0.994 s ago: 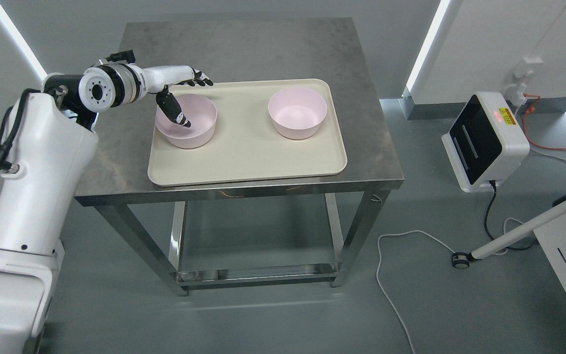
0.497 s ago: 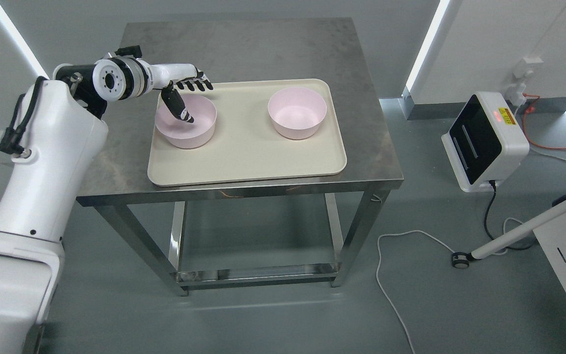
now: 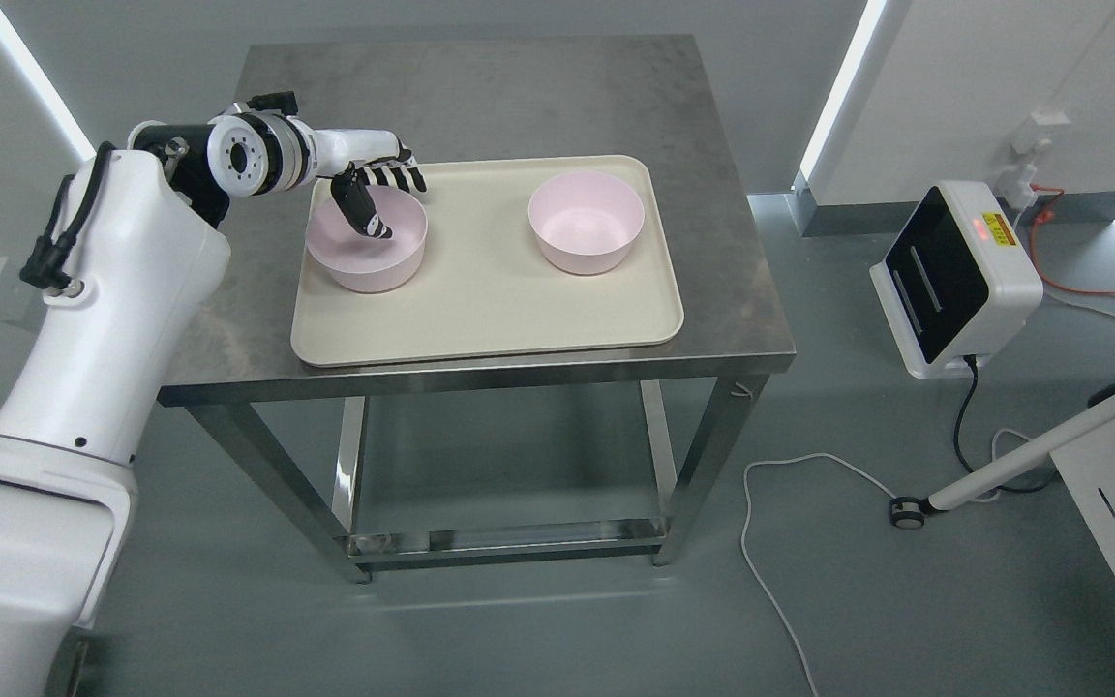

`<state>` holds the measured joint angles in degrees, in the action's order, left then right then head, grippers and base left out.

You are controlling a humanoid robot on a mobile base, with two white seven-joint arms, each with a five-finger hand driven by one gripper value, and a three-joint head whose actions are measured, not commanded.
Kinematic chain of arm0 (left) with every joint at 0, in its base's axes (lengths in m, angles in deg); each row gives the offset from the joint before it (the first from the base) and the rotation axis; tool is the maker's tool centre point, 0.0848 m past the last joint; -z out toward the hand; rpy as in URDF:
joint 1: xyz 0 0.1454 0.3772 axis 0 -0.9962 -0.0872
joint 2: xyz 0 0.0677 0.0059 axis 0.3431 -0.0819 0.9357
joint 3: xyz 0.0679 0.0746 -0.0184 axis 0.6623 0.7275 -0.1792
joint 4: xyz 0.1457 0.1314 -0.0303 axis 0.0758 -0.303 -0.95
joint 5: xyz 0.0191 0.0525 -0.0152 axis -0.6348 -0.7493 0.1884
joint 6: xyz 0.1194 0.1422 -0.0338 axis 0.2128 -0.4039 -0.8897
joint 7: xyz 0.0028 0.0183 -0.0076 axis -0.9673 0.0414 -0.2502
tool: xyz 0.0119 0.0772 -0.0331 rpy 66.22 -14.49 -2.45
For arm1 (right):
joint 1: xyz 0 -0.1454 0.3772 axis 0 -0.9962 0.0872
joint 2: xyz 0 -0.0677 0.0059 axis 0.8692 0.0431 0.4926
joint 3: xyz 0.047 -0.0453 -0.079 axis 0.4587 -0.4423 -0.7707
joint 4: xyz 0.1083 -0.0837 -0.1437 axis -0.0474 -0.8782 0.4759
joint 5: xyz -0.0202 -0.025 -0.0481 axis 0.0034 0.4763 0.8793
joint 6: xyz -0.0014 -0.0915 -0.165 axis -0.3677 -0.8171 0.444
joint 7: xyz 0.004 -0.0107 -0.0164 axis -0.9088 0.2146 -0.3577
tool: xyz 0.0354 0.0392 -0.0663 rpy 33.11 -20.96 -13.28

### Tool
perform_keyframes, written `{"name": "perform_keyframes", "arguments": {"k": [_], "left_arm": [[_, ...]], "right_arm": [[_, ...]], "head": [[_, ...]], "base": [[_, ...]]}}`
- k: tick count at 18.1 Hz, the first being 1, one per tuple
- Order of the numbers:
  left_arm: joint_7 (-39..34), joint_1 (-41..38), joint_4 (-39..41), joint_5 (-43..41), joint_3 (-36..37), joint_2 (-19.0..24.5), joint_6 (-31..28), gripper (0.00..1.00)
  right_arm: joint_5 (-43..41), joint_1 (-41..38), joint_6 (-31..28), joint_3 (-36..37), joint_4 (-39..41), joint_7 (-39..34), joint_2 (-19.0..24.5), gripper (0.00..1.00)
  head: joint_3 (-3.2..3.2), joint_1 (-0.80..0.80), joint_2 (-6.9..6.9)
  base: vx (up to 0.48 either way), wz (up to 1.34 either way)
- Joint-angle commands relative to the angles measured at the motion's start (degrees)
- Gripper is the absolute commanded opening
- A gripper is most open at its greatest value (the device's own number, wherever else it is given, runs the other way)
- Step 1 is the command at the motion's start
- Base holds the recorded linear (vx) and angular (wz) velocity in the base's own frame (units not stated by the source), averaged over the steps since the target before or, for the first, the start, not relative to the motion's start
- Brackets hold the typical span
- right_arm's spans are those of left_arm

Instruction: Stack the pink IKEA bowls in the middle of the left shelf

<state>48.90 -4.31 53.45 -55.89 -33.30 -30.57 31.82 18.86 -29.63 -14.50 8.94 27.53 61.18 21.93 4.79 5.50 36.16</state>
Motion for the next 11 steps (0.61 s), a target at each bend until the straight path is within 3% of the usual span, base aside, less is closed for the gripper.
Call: {"name": "perform_keyframes", "arguments": {"k": [1, 3, 5, 7, 11], "left_arm": [[-0.2, 1.4, -5.0, 0.1, 1.8, -1.9, 0.1, 0.53], [-0.2, 1.4, -5.1, 0.7, 1.0, -1.9, 1.6, 0.46], [0.2, 1.0, -5.1, 0.9, -2.3, -1.9, 5.7, 0.25], [0.4, 0.7, -6.4, 0.9, -4.0, -2.0, 9.8, 0.16], [-0.1, 0.7, -6.7, 0.8, -4.0, -1.9, 10.0, 0.16]], "right_arm": [[0.0, -1.7, 0.0, 0.7, 1.9, 0.0, -1.0, 1.00], [0.0, -1.7, 0.1, 0.6, 1.9, 0.0, -1.0, 1.00], [0.0, -1.7, 0.1, 0.6, 1.9, 0.0, -1.0, 1.00], [0.0, -1.7, 0.1, 0.7, 1.9, 0.0, -1.0, 1.00], [0.0, -1.7, 0.1, 0.6, 1.9, 0.0, -1.0, 1.00]], "head": [[0.00, 0.00, 0.00], [0.00, 0.00, 0.00], [0.00, 0.00, 0.00], [0.00, 0.00, 0.00], [0.00, 0.00, 0.00]], "base": [[0.000, 0.00], [0.000, 0.00], [0.000, 0.00], [0.000, 0.00], [0.000, 0.00]]}}
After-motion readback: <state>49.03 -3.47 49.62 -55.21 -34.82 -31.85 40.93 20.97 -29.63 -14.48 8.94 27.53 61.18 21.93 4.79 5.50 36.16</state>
